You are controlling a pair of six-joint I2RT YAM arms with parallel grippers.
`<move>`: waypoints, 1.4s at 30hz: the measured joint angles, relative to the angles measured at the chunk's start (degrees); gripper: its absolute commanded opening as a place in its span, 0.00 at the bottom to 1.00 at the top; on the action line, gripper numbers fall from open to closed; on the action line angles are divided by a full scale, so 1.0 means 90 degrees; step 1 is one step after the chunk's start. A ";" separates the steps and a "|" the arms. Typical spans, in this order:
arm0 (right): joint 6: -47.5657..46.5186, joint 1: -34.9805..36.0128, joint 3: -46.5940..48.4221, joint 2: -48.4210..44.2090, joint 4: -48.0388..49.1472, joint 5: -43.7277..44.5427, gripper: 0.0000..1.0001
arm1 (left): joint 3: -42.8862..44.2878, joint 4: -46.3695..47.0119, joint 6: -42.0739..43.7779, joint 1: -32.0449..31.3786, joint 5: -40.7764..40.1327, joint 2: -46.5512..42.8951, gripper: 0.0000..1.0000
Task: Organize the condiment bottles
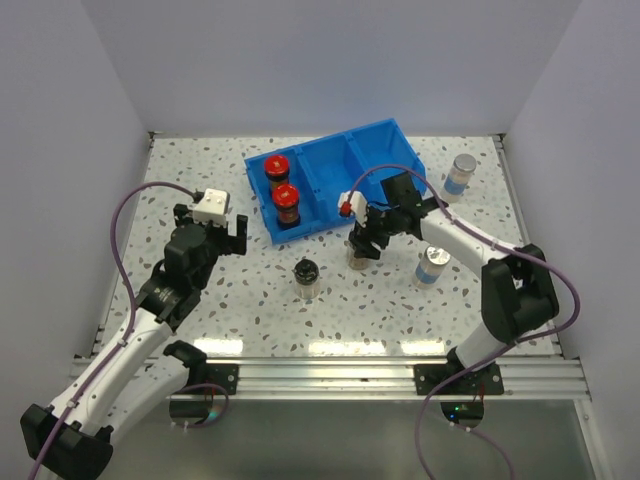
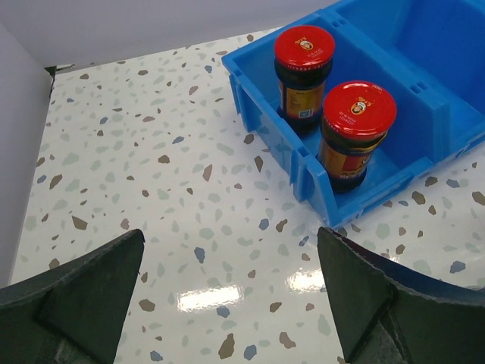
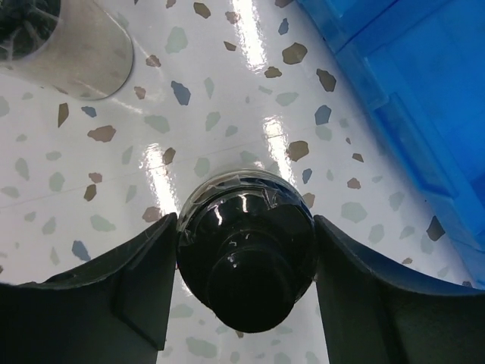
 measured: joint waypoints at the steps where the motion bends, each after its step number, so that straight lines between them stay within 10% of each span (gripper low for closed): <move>1: 0.0007 0.0000 0.0199 0.0036 -0.0270 -0.0002 0.01 | -0.0002 -0.0002 0.0000 0.0000 0.0000 -0.0002 1.00; 12: 0.0923 0.0002 0.3262 0.0342 -0.1486 0.0163 0.00 | 0.0000 -0.0002 0.0002 0.0000 -0.0019 -0.0036 1.00; 32: 0.4197 0.0136 0.5156 0.3660 0.1054 0.3606 0.00 | -0.0002 0.0002 0.0170 0.0000 -0.0063 -0.0046 1.00; 42: 0.4214 0.0299 0.5994 0.4719 0.1348 0.4114 0.41 | -0.0073 0.0034 0.0209 0.0000 -0.0041 -0.0046 1.00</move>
